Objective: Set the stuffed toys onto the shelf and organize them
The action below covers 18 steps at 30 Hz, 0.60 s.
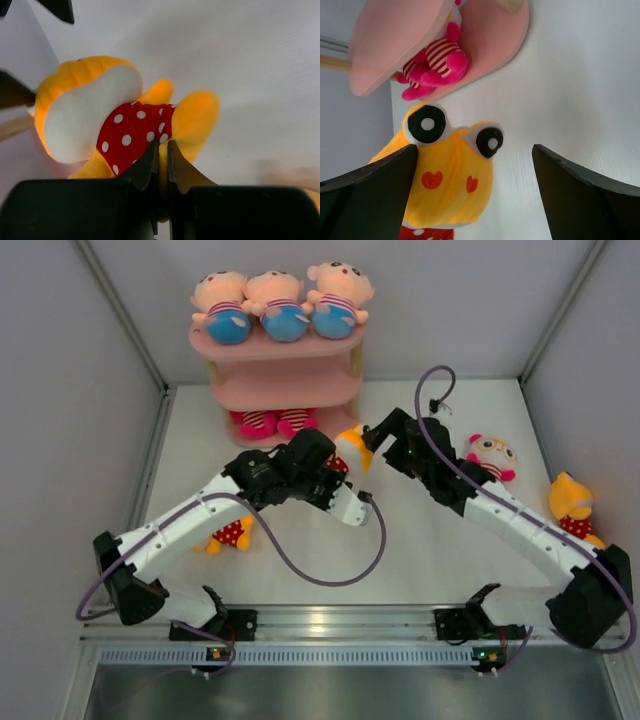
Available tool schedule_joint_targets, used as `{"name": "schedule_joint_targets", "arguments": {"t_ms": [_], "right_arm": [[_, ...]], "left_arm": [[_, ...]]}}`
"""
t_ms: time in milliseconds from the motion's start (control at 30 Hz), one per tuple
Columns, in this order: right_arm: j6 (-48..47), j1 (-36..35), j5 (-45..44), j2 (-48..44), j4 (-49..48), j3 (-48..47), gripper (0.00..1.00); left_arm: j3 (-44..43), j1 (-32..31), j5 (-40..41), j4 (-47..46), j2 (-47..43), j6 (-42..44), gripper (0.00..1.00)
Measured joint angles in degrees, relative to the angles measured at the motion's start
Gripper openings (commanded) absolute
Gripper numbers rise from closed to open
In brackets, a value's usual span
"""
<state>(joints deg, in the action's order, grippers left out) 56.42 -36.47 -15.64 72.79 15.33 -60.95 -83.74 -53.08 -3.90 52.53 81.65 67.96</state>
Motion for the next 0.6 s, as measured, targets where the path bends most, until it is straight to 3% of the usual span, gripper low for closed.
{"name": "schedule_joint_targets", "arguments": {"t_ms": [133, 333, 600], "right_arm": [[-4.24, 0.42, -3.74, -9.29, -2.29, 6.36, 0.99], [-12.55, 1.05, -10.99, -20.41, -3.21, 11.13, 1.00], [-17.73, 2.21, -14.99, -24.87, -5.14, 14.21, 0.99]], "left_arm": [[-0.02, 4.74, -4.61, -0.98, -4.79, -0.83, 0.00], [0.46, 19.52, -11.67, -6.43, -8.31, -6.64, 0.00], [4.00, 21.09, -18.40, -14.29, -7.98, -6.69, 0.00]]}}
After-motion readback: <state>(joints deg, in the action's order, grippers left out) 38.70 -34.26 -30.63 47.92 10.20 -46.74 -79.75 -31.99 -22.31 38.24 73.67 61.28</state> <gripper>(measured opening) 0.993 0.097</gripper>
